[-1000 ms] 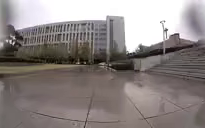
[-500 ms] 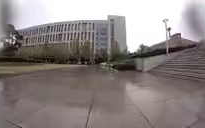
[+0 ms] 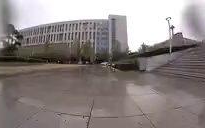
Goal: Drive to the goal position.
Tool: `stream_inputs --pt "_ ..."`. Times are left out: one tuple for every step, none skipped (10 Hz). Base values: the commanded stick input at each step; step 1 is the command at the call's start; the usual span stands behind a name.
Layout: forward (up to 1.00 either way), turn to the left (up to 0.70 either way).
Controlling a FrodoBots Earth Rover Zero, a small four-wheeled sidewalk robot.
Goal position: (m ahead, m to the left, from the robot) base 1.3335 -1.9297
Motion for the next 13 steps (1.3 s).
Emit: stream_inputs --pt "0.7 0.0" --pt "0.7 0.0" --pt "0.7 0.0" --pt "0.7 0.0" --pt "0.7 0.0" --pt "0.7 0.0" --pt "0.7 0.0" --pt "0.7 0.0" --pt "0.7 0.0" --pt "0.7 0.0" --pt "0.7 0.0" --pt "0.7 0.0" --pt "0.7 0.0"
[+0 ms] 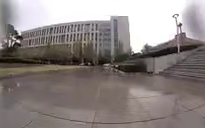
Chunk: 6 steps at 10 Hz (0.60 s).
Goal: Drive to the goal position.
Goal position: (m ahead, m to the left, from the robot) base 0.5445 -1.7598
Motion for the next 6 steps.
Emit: stream_inputs --pt "0.7 0.0" --pt "0.7 0.0" --pt "0.7 0.0" --pt "0.7 0.0" --pt "0.7 0.0" --pt "0.7 0.0"
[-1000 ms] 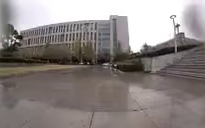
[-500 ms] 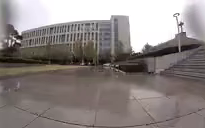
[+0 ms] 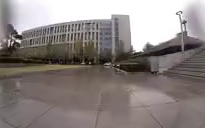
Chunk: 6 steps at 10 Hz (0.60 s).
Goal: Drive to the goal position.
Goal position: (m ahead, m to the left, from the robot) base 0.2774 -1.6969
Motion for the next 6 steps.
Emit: stream_inputs --pt "0.7 0.0" --pt "0.7 0.0" --pt "0.7 0.0" --pt "0.7 0.0" --pt "0.7 0.0" --pt "0.7 0.0"
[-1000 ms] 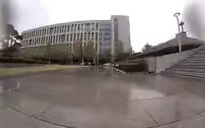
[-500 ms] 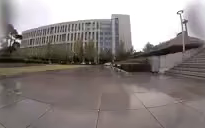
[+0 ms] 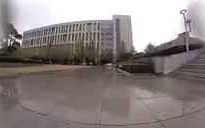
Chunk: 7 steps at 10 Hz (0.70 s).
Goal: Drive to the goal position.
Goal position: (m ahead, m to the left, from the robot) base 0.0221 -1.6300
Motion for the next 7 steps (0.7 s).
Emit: stream_inputs --pt "0.7 0.0" --pt "0.7 0.0" --pt "0.7 0.0" --pt "0.7 0.0" --pt "0.7 0.0" --pt "0.7 0.0" --pt "0.7 0.0"
